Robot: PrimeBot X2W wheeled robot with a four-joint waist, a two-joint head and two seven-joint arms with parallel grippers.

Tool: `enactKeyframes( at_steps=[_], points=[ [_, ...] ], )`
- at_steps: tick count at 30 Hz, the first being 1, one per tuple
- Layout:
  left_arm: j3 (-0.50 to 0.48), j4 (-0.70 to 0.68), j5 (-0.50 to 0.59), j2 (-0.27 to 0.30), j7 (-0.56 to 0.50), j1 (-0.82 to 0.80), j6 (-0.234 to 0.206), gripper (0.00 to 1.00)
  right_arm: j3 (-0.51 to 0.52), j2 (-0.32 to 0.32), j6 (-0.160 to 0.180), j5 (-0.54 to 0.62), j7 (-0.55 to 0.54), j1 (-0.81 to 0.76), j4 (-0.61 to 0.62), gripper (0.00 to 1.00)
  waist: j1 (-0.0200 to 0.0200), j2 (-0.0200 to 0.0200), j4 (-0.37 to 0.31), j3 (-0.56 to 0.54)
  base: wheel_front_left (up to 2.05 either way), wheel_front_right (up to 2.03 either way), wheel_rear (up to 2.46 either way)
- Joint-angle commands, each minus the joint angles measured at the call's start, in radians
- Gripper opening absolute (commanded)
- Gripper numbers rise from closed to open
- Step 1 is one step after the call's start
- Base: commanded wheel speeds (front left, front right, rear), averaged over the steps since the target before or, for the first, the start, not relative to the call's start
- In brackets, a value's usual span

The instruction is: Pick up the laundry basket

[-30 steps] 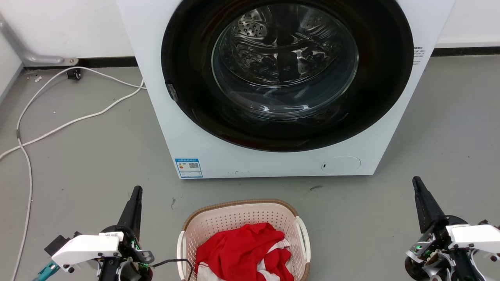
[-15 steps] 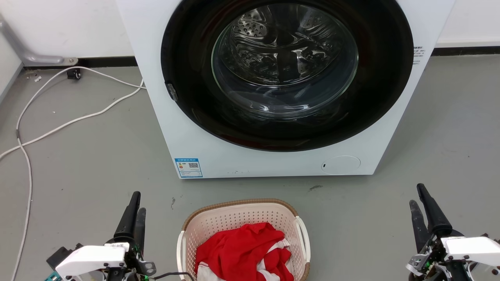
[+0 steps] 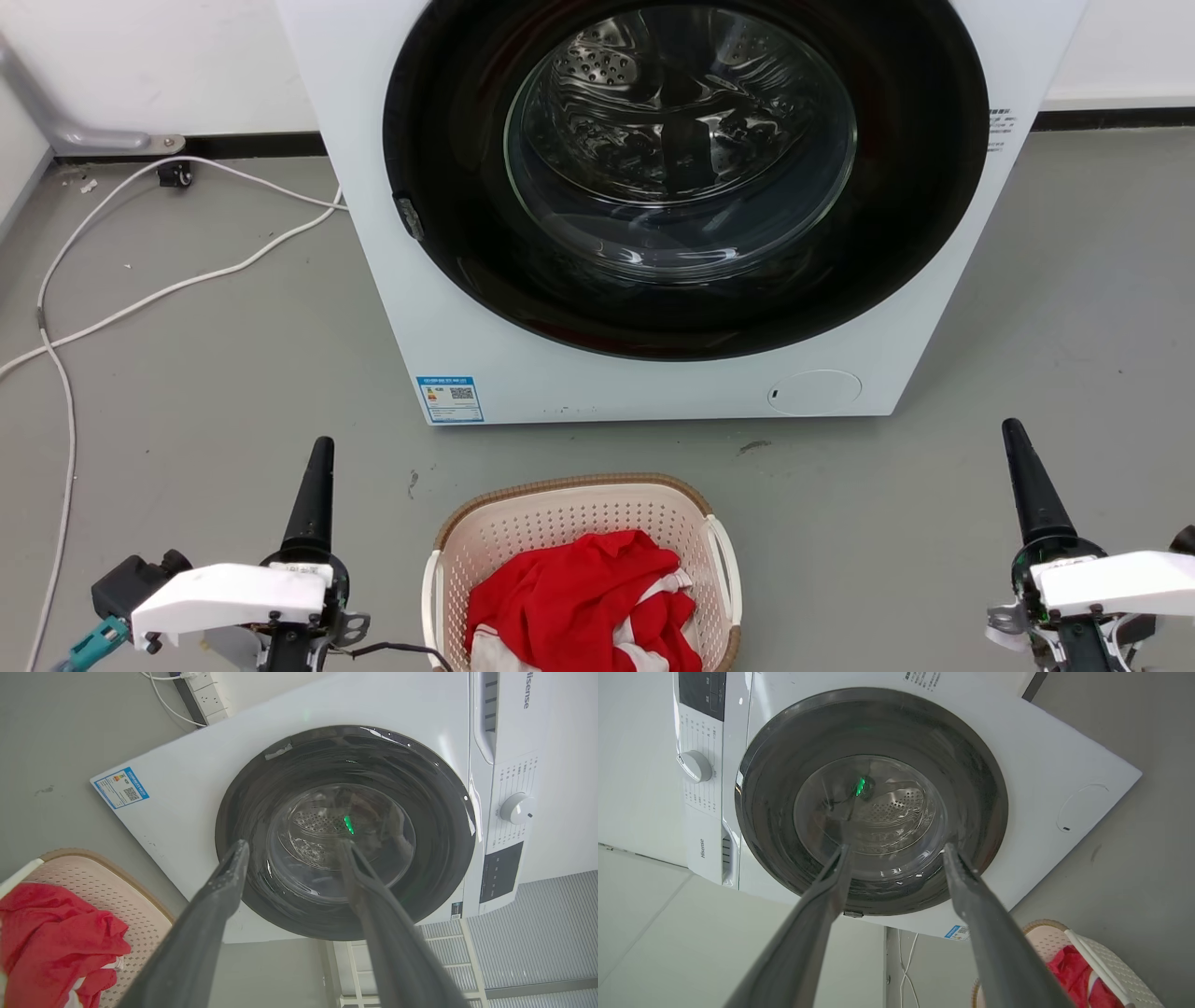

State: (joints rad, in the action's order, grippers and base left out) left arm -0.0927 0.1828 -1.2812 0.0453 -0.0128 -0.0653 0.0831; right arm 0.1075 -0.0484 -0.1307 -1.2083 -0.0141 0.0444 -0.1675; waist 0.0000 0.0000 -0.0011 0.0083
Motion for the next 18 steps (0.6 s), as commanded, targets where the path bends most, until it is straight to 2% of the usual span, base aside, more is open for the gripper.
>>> enactKeyframes(
  at_steps=[1, 8, 18],
  points=[
    [0.007, -0.028, 0.039, 0.004, 0.01, -0.006, -0.005, 1.0, -0.003, -0.002, 0.0, 0.048, 0.011, 0.006, 0.031, 1.0, 0.0, 0.0, 0.0, 0.0, 0.0, 0.0, 0.0],
    [0.029, -0.058, 0.166, 0.004, 0.038, 0.003, -0.008, 1.0, -0.027, -0.002, 0.0, 0.213, 0.039, -0.009, 0.081, 1.0, 0.0, 0.0, 0.001, 0.002, 0.0, 0.0, 0.0],
    [0.047, -0.07, 0.333, 0.004, 0.075, 0.019, -0.026, 1.0, -0.033, -0.002, 0.0, 0.391, 0.076, -0.032, 0.111, 1.0, 0.0, 0.0, 0.001, 0.005, 0.0, 0.0, 0.0]
  ],
)
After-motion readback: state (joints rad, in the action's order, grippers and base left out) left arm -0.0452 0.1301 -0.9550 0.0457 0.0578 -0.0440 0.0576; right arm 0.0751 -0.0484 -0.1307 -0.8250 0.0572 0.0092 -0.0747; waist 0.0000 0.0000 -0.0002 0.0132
